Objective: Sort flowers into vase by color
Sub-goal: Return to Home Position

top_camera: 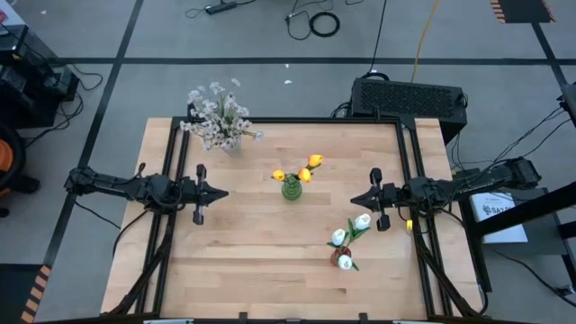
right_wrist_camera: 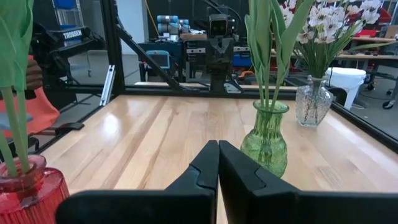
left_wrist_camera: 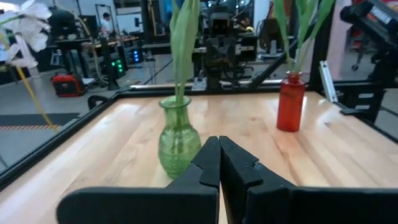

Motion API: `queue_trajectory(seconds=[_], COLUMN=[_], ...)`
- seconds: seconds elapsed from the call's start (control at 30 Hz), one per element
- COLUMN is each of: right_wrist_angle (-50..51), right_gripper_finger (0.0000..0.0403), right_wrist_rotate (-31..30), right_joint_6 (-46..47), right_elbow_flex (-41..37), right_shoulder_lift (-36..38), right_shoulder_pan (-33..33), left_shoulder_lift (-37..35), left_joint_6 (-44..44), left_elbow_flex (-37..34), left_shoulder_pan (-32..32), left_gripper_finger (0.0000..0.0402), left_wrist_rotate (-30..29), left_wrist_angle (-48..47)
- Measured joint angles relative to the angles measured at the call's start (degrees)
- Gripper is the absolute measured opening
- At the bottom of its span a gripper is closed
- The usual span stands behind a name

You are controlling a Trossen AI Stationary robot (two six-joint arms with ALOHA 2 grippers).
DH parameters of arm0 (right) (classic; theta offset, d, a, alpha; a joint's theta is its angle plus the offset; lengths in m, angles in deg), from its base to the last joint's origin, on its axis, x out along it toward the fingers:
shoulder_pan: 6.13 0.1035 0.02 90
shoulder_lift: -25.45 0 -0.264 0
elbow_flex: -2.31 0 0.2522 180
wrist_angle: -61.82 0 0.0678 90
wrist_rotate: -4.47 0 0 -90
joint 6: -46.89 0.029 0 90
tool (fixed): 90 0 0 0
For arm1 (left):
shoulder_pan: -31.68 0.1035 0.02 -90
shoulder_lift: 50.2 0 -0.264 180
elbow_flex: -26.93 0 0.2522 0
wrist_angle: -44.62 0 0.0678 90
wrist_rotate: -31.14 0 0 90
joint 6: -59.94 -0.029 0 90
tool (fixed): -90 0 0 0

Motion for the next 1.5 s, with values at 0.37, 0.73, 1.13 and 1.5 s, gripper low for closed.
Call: queue_trajectory(seconds=[0.37,0.73,1.13,1.5], right_wrist_angle=[3.9,9.6,16.2,25.5], right_gripper_finger=[0.0004,0.0004,0.0001,0.0000], right_wrist_rotate=[0.0,0.0,-2.1,1.5], right_joint_6=[0.9,0.8,-0.1,-0.4], right_elbow_flex=[0.0,0.0,0.0,0.0], right_shoulder_lift=[3.2,10.1,20.4,29.1], right_shoulder_pan=[0.0,0.0,0.0,0.0], left_shoulder_lift=[-1.7,-7.6,-7.5,-7.4], left_joint_6=[0.0,-0.4,0.0,0.0], left_elbow_flex=[0.0,0.1,0.2,0.2], left_shoulder_pan=[4.0,6.7,6.7,6.7], left_gripper_finger=[0.0001,0.0001,0.0001,0.0001], left_wrist_rotate=[1.7,2.2,2.2,2.4], left_wrist_angle=[-1.7,-4.8,-5.2,-5.4])
